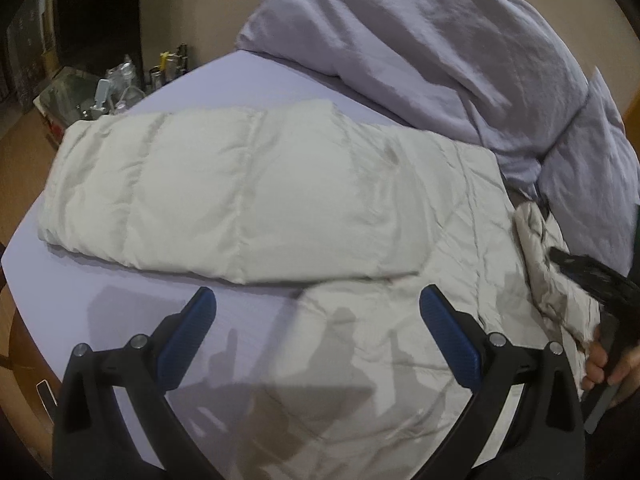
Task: Fold large clothes
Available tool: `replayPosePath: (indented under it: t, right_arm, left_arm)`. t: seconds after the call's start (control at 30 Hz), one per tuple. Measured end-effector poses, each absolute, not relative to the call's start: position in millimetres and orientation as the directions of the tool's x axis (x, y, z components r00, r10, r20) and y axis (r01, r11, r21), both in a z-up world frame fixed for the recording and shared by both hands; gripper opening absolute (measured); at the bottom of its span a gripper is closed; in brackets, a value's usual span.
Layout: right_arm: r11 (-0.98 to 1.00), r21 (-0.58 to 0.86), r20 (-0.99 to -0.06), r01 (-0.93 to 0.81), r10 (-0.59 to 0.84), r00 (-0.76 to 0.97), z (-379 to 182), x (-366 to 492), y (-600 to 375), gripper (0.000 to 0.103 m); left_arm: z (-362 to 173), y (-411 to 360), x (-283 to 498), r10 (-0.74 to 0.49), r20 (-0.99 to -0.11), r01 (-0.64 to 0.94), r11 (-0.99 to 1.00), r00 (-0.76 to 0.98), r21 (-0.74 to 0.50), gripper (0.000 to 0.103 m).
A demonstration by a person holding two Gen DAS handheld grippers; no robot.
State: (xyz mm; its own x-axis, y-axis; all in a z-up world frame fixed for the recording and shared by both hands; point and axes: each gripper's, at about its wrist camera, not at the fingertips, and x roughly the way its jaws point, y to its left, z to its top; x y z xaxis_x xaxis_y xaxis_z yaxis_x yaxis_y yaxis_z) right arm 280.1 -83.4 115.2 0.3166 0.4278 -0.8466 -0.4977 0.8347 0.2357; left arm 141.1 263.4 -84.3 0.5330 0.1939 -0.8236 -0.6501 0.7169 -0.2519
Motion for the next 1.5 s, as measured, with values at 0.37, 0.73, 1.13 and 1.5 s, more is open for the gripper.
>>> replayPosePath:
  t: [0.37,0.73,1.13,1.5]
  right_arm:
    - [0.898,0.086,-0.915,-0.432,0.243,0.323,59,296,-82,0.076]
    - [0.893,0.142,-0.911,-0.427,0.287,0.296,85,303,-103,0.082]
    - [0.898,0.167,-0.901,-0.407,0.307,0.307,100,292,-142,0.082]
    - [0.907,0.174,-0.908,-0.384,0.299,0.295,94,285,-162,0.082]
  left_arm:
    - [-87,308,132,0.259,-0.835,-0.716,0.666,0.486,-0.21,0.101]
    - [-86,372,95,0.352,-0.832,-0.8,0.576,0.428,-0.168,0.101]
    - [-122,464,42,0.314,-0.883,-0.9,0.376,0.349,-0.222,0.083]
    - [-122,456,56,0.326,-0.872,-0.898,0.37,0.365,-0.237,0.025]
